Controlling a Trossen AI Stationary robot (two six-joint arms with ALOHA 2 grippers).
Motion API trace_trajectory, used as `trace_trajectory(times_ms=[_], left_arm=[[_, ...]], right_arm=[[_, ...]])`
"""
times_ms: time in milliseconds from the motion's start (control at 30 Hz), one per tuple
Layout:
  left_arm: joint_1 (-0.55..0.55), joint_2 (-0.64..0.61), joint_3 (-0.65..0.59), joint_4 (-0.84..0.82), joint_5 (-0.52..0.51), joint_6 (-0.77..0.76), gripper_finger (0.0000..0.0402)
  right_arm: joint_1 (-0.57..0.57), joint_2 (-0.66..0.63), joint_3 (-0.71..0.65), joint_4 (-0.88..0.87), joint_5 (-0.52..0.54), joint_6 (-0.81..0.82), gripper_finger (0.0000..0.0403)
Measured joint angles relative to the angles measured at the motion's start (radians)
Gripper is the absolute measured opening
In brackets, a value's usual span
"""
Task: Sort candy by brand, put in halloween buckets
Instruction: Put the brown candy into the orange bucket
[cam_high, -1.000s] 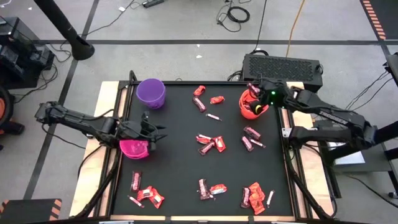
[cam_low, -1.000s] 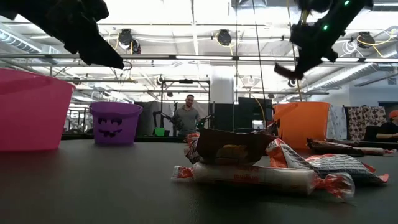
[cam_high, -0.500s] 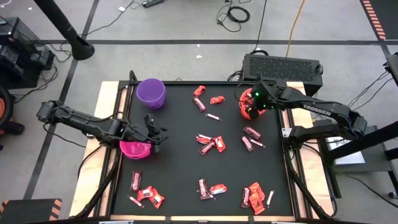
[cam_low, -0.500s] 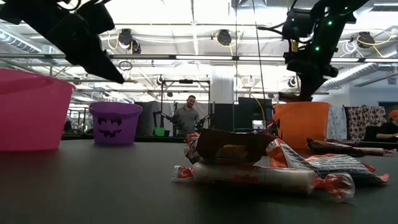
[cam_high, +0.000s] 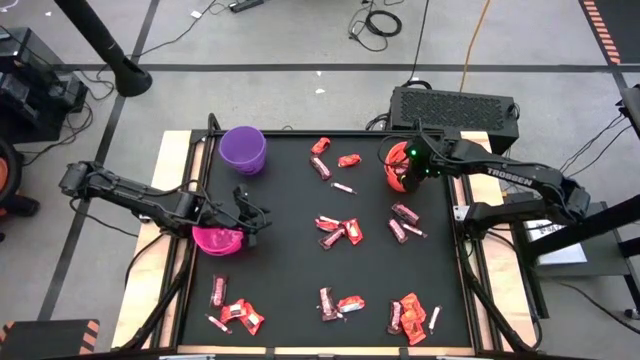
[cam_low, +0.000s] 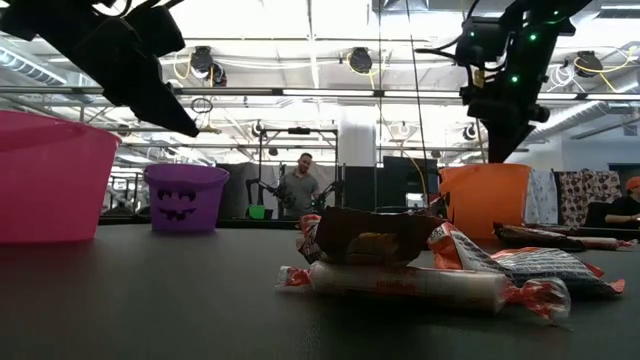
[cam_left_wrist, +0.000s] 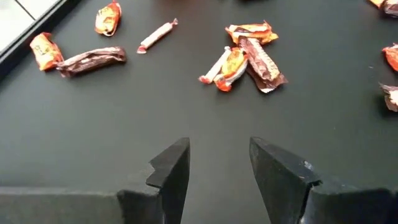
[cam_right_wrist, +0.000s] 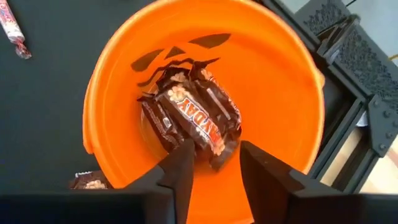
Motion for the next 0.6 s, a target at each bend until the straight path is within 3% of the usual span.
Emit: trace_trajectory(times_ms=[133,333,433,600], left_arm=[[0.0,0.0,0.0,0.0,0.0,0.0,0.0176],[0.0,0.0,0.0,0.0,0.002,-0.002,0.0176],[0.0,0.0,0.0,0.0,0.011,-0.003,0.0176],[0.0,0.0,0.0,-0.003,0.011,-0.003,0.0176]], right_arm=[[0.006,0.0,0.042,0.001,-0.017,-0.002,0.0134],[0.074,0.0,0.089,0.028,-0.186,-0.003,0.0136],[0.148,0.0,0.089,0.033,-0.262,0.035,0.0136],[0.308,0.0,0.069,0.035,-0.263,0.154,0.0136]])
